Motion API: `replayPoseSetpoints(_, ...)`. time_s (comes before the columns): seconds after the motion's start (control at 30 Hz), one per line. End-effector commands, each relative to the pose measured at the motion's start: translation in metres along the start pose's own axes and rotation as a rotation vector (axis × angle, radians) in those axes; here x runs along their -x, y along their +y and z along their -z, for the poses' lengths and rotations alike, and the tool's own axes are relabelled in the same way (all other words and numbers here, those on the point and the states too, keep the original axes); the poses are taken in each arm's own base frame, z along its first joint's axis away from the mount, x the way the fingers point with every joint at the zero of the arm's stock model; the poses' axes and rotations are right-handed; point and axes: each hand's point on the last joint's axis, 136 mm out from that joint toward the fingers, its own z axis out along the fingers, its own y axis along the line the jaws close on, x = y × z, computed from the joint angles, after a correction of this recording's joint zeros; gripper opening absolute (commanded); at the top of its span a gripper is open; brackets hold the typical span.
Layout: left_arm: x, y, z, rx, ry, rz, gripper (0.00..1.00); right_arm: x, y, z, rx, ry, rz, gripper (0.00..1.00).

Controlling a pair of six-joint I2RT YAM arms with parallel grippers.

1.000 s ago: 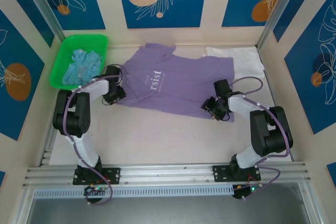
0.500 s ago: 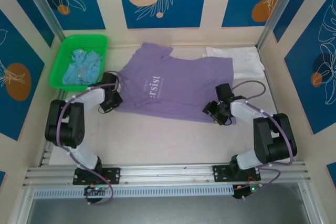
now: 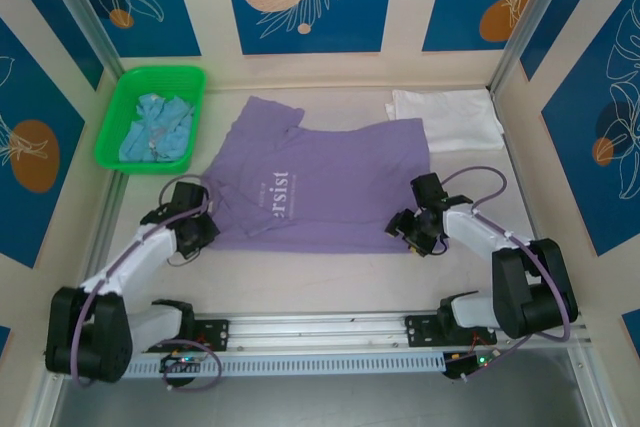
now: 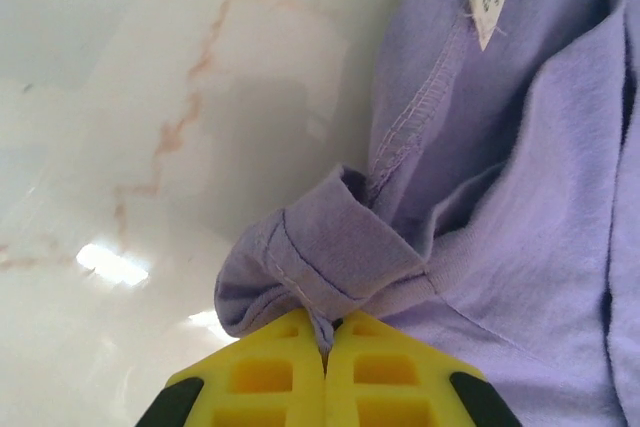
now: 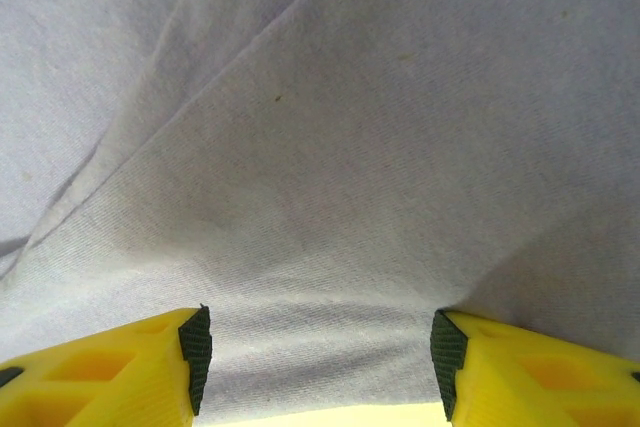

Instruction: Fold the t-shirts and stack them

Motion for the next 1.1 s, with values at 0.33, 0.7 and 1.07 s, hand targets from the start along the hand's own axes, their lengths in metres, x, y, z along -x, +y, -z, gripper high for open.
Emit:
replayPoseSetpoints(0.33, -0.053, 0.063, 0.014, 0.071, 0.015, 0.175, 0.21, -0.049, -0.032, 0.006, -0.077, 0.090, -0.013, 0.64)
replayPoseSetpoints(0.7, 0.020, 0.013, 0.076, -0.073, -0.215, 0.090, 0.43, -0.025, 0.062, 0.065, 0.288, -0.276, 0.318, 0.63)
replayPoseSetpoints(1.07, -0.018, -0.044, 0.030, -0.251, 0.116, -0.042, 0.06, -0.164, 0.236, 0.029, 0.428, -0.015, 1.065, 0.28)
